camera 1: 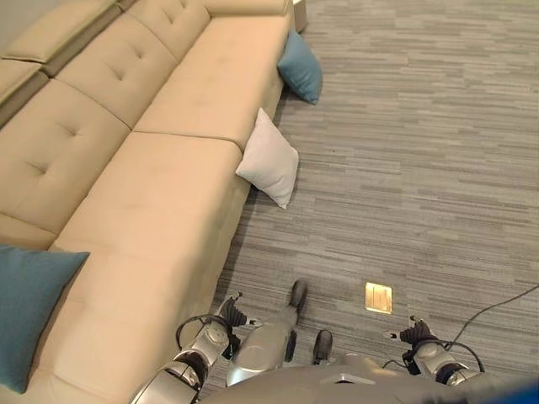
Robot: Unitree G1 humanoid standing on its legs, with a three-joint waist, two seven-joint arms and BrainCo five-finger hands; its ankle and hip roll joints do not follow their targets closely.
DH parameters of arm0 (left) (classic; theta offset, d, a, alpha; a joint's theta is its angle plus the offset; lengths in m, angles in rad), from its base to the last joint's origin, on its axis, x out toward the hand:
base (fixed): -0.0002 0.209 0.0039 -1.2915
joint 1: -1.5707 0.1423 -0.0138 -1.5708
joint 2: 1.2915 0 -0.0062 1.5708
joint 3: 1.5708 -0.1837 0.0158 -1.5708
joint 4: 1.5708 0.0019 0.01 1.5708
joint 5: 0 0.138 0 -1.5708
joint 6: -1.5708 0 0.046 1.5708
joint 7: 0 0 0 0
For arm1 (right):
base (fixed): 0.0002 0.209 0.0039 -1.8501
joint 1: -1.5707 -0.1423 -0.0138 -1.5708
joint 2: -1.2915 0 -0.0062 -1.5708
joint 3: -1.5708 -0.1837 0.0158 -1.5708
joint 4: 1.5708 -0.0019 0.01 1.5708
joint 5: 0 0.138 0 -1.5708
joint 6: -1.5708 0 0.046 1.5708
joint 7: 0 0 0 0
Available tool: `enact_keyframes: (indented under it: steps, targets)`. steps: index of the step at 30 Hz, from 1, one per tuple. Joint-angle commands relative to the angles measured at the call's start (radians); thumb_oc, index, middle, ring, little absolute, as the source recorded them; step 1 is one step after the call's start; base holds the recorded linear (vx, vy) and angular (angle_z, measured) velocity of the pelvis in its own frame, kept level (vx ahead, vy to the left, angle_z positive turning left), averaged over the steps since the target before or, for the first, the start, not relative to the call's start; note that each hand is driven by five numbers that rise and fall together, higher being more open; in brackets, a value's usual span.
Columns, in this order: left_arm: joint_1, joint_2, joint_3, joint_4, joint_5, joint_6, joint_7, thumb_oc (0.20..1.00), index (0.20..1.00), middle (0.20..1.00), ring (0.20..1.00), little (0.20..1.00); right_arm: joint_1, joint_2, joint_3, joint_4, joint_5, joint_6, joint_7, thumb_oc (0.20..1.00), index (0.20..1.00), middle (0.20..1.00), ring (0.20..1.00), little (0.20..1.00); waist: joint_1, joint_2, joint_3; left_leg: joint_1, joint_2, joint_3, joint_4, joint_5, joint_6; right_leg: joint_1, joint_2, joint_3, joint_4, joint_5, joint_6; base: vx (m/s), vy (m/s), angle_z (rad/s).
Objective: Pick up all the scattered cushions and arrange them neatly on the sofa.
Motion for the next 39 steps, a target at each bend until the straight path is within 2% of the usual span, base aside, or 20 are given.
enact_keyframes:
  steps: [1,4,5,6,8,10,12,13,17,18,19,23,25,26,27,29,30,34,35,39]
  targets:
    - [0.027,-0.048,-0.016,0.009,-0.008,-0.003,-0.009,1.000,1.000,1.000,1.000,1.000,0.044,-0.022,-0.007,-0.017,-0.001,-0.007,-0.011,1.000,1.000,1.000,1.000,1.000,0.030,-0.014,-0.049,0.096,-0.010,0.011,0.146,-0.136,0.074,0.003,-0.069,0.094,0.088,-0.085,0.156,0.48,0.100,-1.03]
    - [0.045,-0.032,0.012,-0.007,-0.026,-0.002,-0.008,1.000,1.000,1.000,1.000,1.000,0.049,-0.007,-0.008,-0.024,-0.030,-0.005,0.006,1.000,1.000,1.000,1.000,1.000,0.052,-0.022,-0.081,0.171,0.013,0.041,0.126,-0.181,0.118,-0.042,-0.105,0.095,0.321,-0.101,0.208,0.41,0.115,-0.83]
    - [0.041,-0.020,0.014,-0.034,-0.039,0.001,-0.002,1.000,1.000,1.000,1.000,1.000,0.039,-0.003,0.001,-0.032,-0.043,-0.001,0.013,1.000,1.000,1.000,1.000,1.000,0.030,-0.011,-0.058,0.198,0.021,0.041,0.125,-0.196,0.141,-0.156,-0.127,0.097,0.522,-0.027,0.261,0.18,0.091,-0.77]
    - [0.034,-0.010,0.014,-0.045,-0.047,0.001,0.008,1.000,1.000,1.000,1.000,1.000,0.032,-0.003,0.002,-0.040,-0.042,-0.002,0.014,1.000,1.000,1.000,1.000,1.000,0.016,0.005,-0.040,0.213,0.030,0.036,0.129,-0.214,0.155,-0.222,-0.142,0.082,0.624,-0.002,0.280,0.12,0.069,-0.19]
    - [0.039,-0.007,0.024,-0.051,-0.063,-0.001,0.016,1.000,1.000,1.000,1.000,1.000,0.029,-0.007,-0.001,-0.041,-0.042,-0.002,0.015,1.000,1.000,1.000,1.000,1.000,0.003,0.020,-0.035,0.254,0.037,0.024,0.120,-0.240,0.160,-0.289,-0.170,0.056,0.652,-0.008,0.264,0.20,0.029,0.35]
    - [0.053,-0.011,0.043,-0.042,-0.080,-0.007,0.016,1.000,1.000,1.000,1.000,1.000,0.030,-0.012,-0.004,-0.036,-0.040,-0.003,0.013,1.000,1.000,1.000,1.000,1.000,-0.011,0.024,-0.033,0.313,0.038,0.009,0.090,-0.267,0.154,-0.318,-0.180,0.040,0.513,-0.030,0.232,0.38,-0.081,0.08]
    - [0.058,-0.016,0.058,-0.024,-0.093,-0.013,0.020,1.000,1.000,1.000,1.000,1.000,0.031,-0.016,-0.004,-0.034,-0.039,-0.002,0.012,1.000,1.000,1.000,1.000,1.000,-0.025,0.022,-0.030,0.359,0.036,-0.014,0.065,-0.287,0.145,-0.375,-0.181,0.059,0.389,0.015,0.230,0.40,-0.200,-0.15]
    - [0.053,-0.014,0.059,-0.017,-0.086,-0.013,0.020,1.000,1.000,1.000,1.000,1.000,0.046,-0.022,-0.010,-0.029,-0.037,-0.001,0.012,1.000,1.000,1.000,1.000,1.000,-0.040,0.018,-0.032,0.394,0.039,-0.037,0.044,-0.303,0.130,-0.384,-0.182,0.091,0.257,0.060,0.242,0.33,-0.190,0.04]
    - [0.067,-0.040,0.049,0.009,-0.076,-0.014,0.019,1.000,1.000,1.000,1.000,1.000,0.064,-0.026,-0.020,-0.013,-0.023,-0.002,0.008,1.000,1.000,1.000,1.000,1.000,-0.051,0.008,-0.058,0.413,0.055,-0.056,0.078,-0.335,0.109,-0.322,-0.170,0.101,0.196,0.091,0.223,0.29,-0.254,0.69]
    - [0.065,-0.043,0.046,0.010,-0.074,-0.014,0.018,1.000,1.000,1.000,1.000,1.000,0.066,-0.026,-0.021,-0.013,-0.017,-0.006,0.007,1.000,1.000,1.000,1.000,1.000,-0.053,0.008,-0.064,0.400,0.063,-0.057,0.104,-0.332,0.097,-0.301,-0.165,0.102,0.178,0.085,0.214,0.26,-0.356,0.66]
    - [0.058,-0.052,0.049,0.006,-0.089,-0.018,0.014,1.000,1.000,1.000,1.000,1.000,0.064,-0.021,-0.026,-0.015,0.007,-0.018,0.002,1.000,1.000,1.000,1.000,1.000,-0.049,0.000,-0.060,0.342,0.076,-0.037,0.231,-0.280,0.061,-0.242,-0.163,0.083,0.128,0.077,0.198,0.19,-0.361,0.58]
    - [0.034,-0.056,0.041,-0.051,-0.139,-0.020,-0.004,1.000,1.000,1.000,1.000,1.000,0.031,-0.032,-0.016,-0.026,0.023,-0.018,-0.006,1.000,1.000,1.000,1.000,1.000,-0.027,-0.020,-0.019,0.162,0.083,0.023,0.468,-0.225,0.044,-0.137,-0.167,0.037,0.058,0.045,0.165,0.14,-0.253,0.50]
    - [0.028,-0.058,0.029,-0.045,-0.132,-0.016,-0.009,1.000,1.000,1.000,1.000,1.000,0.035,-0.044,-0.018,-0.027,0.026,-0.024,-0.006,1.000,1.000,1.000,1.000,1.000,-0.019,-0.021,-0.015,0.134,0.068,0.053,0.381,-0.266,0.053,-0.106,-0.162,0.026,0.048,0.023,0.166,0.26,-0.136,0.37]
    - [0.025,-0.059,0.026,-0.040,-0.126,-0.015,-0.009,1.000,1.000,1.000,1.000,1.000,0.040,-0.047,-0.023,-0.027,0.027,-0.026,-0.007,1.000,1.000,1.000,1.000,1.000,-0.020,-0.018,-0.015,0.134,0.064,0.066,0.331,-0.261,0.054,-0.095,-0.157,0.017,0.048,0.014,0.167,0.28,-0.085,0.27]
    - [0.015,-0.059,0.015,-0.034,-0.112,-0.013,-0.002,1.000,1.000,1.000,1.000,1.000,0.046,-0.051,-0.033,-0.034,0.039,-0.029,-0.013,1.000,1.000,1.000,1.000,1.000,-0.030,-0.014,-0.012,0.092,0.087,0.149,0.250,-0.196,0.046,-0.071,-0.146,-0.013,0.044,-0.008,0.164,0.20,-0.055,0.33]
    - [0.008,-0.057,0.007,-0.041,-0.103,-0.012,-0.006,1.000,1.000,1.000,1.000,1.000,0.054,-0.048,-0.040,-0.031,0.045,-0.024,-0.019,1.000,1.000,1.000,1.000,1.000,-0.036,-0.010,-0.009,0.052,0.130,0.255,0.215,-0.142,0.045,-0.046,-0.140,-0.051,0.044,-0.028,0.160,0.19,-0.036,0.63]
    - [0.014,-0.059,0.012,-0.038,-0.105,-0.012,-0.007,1.000,1.000,1.000,1.000,1.000,0.053,-0.043,-0.039,-0.026,0.046,-0.022,-0.014,1.000,1.000,1.000,1.000,1.000,-0.036,-0.006,-0.016,0.078,0.138,0.279,0.192,-0.154,0.053,-0.042,-0.133,-0.054,0.056,-0.042,0.160,0.30,0.030,0.76]
    - [0.045,-0.058,0.035,-0.020,-0.112,-0.011,-0.008,1.000,1.000,1.000,1.000,1.000,0.069,-0.011,-0.013,-0.019,-0.009,-0.014,-0.003,1.000,1.000,1.000,1.000,1.000,-0.001,-0.031,-0.054,0.135,0.087,0.238,0.184,-0.213,0.094,-0.010,-0.164,-0.058,0.150,-0.089,0.181,0.35,0.130,-0.01]
    - [0.041,-0.050,0.038,-0.026,-0.110,-0.010,-0.012,1.000,1.000,1.000,1.000,1.000,0.065,-0.003,-0.009,-0.028,-0.026,-0.013,0.006,1.000,1.000,1.000,1.000,1.000,0.000,-0.026,-0.054,0.186,0.071,0.212,0.154,-0.235,0.122,-0.091,-0.197,-0.047,0.354,-0.062,0.222,0.36,0.254,-0.37]
    - [0.034,-0.030,0.035,-0.049,-0.111,-0.011,-0.009,1.000,1.000,1.000,1.000,1.000,0.057,-0.001,0.001,-0.041,-0.033,-0.013,0.015,1.000,1.000,1.000,1.000,1.000,-0.019,-0.007,-0.036,0.210,0.060,0.165,0.159,-0.251,0.151,-0.184,-0.208,-0.012,0.571,-0.008,0.244,0.13,0.107,0.41]
